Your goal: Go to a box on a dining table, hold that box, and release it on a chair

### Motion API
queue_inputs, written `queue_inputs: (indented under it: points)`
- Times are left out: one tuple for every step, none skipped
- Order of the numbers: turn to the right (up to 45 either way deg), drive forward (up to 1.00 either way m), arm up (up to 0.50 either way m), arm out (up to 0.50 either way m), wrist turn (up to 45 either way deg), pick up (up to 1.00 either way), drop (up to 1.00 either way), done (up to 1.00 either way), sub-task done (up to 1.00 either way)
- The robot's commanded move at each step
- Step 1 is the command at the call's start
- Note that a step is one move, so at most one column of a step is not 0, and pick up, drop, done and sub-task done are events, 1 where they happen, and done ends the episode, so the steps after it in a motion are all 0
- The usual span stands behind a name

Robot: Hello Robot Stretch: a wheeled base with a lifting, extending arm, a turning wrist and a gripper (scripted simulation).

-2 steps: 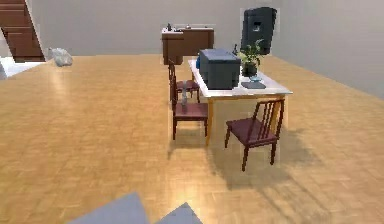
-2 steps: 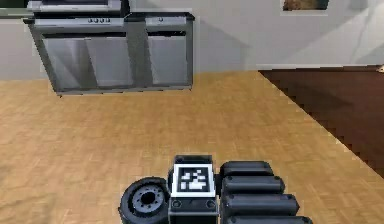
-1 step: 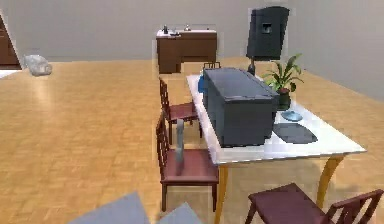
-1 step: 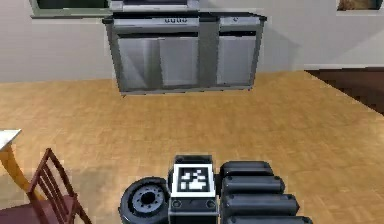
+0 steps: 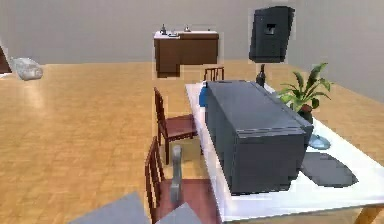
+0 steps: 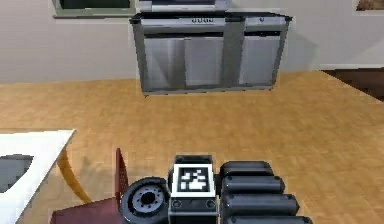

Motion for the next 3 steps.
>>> queue_inputs:
  points:
    - [-42.0,0.00,0.00,0.00,0.0,0.00,0.00,0.00,0.00]
    - [0.0,0.00,0.00,0.46,0.0,0.00,0.00,0.00,0.00]
    - [0.0,0.00,0.00,0.00,45.0,0.00,0.00,0.00,0.00]
